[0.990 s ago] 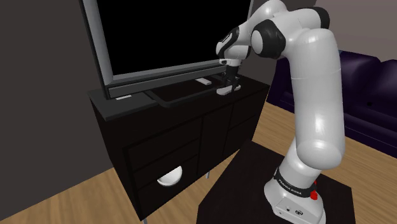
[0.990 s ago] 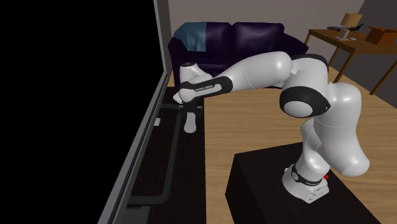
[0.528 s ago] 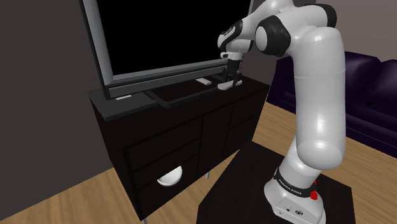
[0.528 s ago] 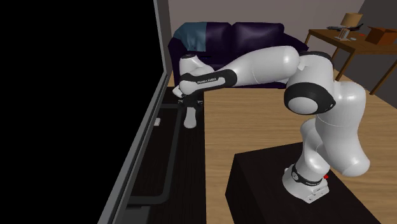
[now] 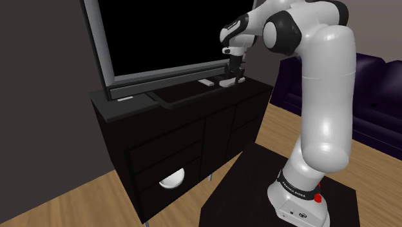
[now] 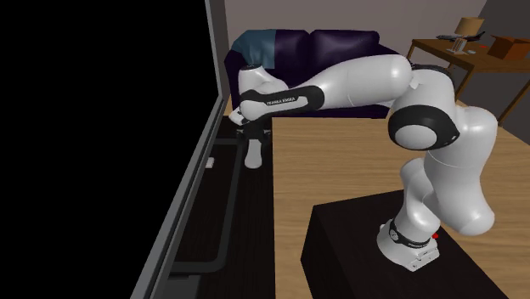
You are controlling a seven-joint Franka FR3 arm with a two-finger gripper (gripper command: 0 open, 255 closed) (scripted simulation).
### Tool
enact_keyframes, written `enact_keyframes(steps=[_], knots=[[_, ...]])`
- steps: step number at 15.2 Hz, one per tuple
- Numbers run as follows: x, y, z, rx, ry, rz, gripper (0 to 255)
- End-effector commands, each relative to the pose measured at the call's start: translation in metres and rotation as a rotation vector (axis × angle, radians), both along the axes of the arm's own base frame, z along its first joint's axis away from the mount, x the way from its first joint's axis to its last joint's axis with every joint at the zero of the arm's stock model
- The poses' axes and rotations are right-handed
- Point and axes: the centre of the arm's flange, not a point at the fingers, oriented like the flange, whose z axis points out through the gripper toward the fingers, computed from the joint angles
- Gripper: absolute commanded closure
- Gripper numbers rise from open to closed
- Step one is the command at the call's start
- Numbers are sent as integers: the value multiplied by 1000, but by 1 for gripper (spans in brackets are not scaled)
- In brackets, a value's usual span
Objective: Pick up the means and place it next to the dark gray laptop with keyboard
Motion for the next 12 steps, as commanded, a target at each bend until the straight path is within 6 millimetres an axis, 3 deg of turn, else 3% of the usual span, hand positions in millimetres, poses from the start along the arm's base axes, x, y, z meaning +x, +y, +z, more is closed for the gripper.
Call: enact_keyframes(steps=[1,12], knots=[[6,24,1,0,0,0,255],[39,165,2,0,0,0,255]])
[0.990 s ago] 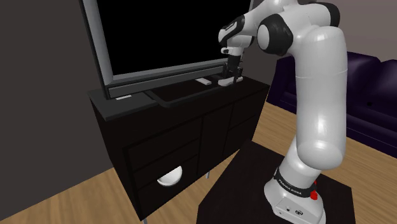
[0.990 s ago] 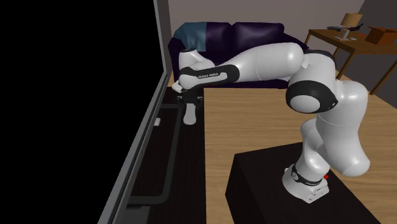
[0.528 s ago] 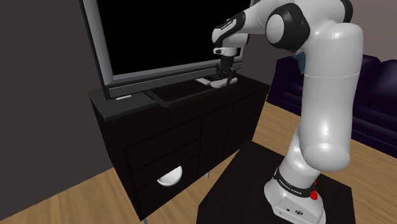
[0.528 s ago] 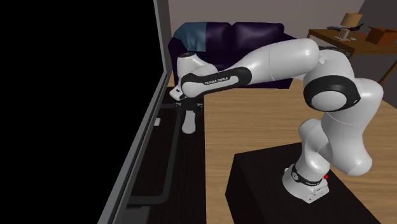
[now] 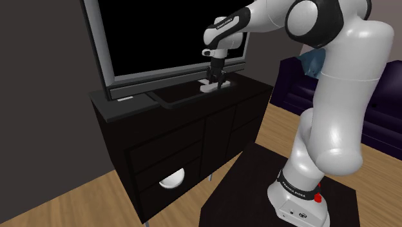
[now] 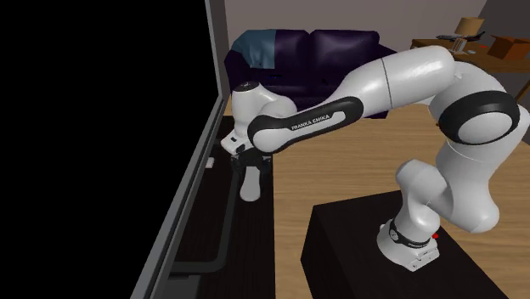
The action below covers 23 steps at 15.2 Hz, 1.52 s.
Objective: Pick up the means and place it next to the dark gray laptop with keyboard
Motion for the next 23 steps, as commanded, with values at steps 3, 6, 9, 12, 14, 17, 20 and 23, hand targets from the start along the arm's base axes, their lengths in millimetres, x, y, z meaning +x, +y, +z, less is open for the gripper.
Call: enact_keyframes(steps=[3,6,9,12,14,17,20,23], knots=[[14,49,0,0,-1,-2,255],[23,88,0,0,-1,-2,255],[32,127,0,0,-1,-2,255],[41,165,1,0,-1,-2,255],[47,191,1,0,-1,-2,255],[56,229,1,0,-1,-2,255],[65,268,1,0,-1,-2,255],[74,307,1,0,-1,-2,255]])
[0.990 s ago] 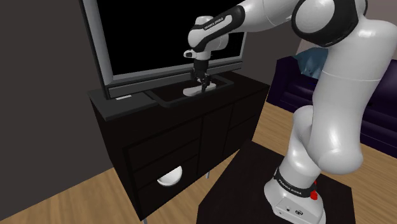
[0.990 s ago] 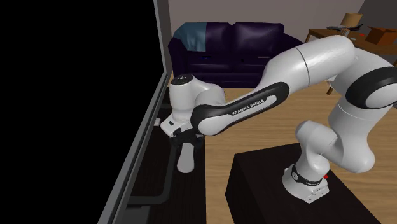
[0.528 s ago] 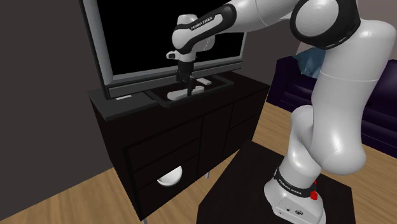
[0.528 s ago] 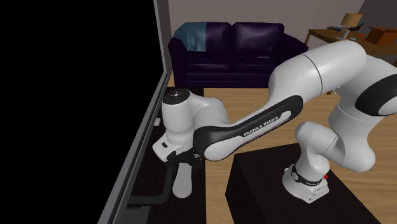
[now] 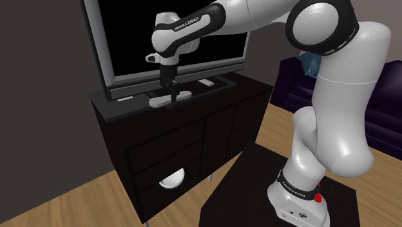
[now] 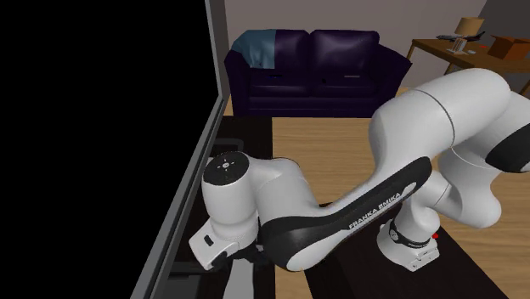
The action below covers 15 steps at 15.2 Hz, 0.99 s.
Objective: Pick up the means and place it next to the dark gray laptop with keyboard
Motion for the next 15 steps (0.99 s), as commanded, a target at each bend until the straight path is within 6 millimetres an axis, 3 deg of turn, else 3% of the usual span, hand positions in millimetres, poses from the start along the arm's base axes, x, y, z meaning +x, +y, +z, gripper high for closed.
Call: enact_keyframes(steps=[1,2,15], knots=[[7,25,1,0,0,-1,255],[12,48,1,0,0,-1,255],[12,48,-68,0,0,-1,255]])
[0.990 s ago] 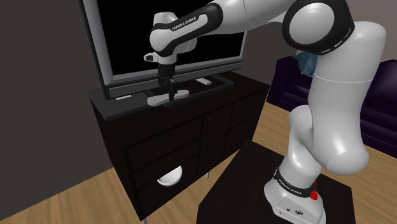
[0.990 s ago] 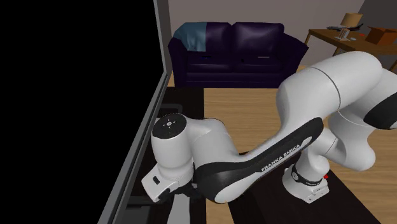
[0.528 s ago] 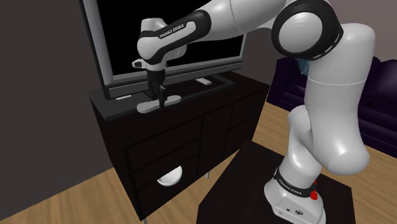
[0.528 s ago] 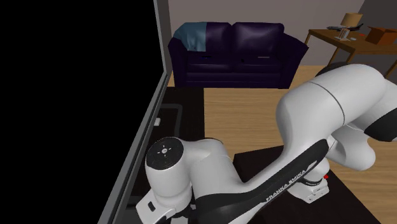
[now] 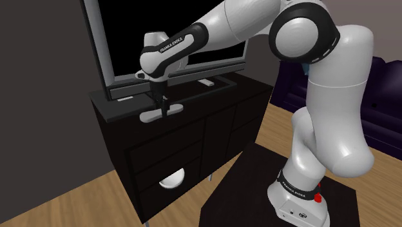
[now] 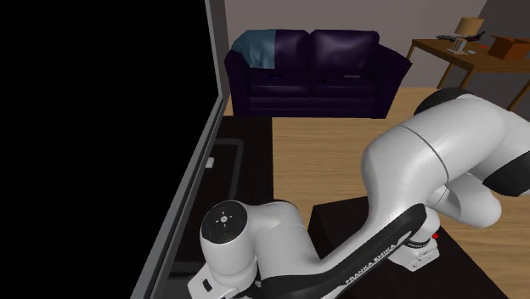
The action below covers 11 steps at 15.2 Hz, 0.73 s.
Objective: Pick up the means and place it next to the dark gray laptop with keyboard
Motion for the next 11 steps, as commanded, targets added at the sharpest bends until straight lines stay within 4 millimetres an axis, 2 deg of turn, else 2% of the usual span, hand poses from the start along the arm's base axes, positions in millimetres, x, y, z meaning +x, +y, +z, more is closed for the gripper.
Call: enact_keyframes(steps=[1,3,11], knots=[[0,0,-11,0,-1,0,255],[0,0,-22,0,-1,0,255],[0,0,-22,0,-1,0,255]])
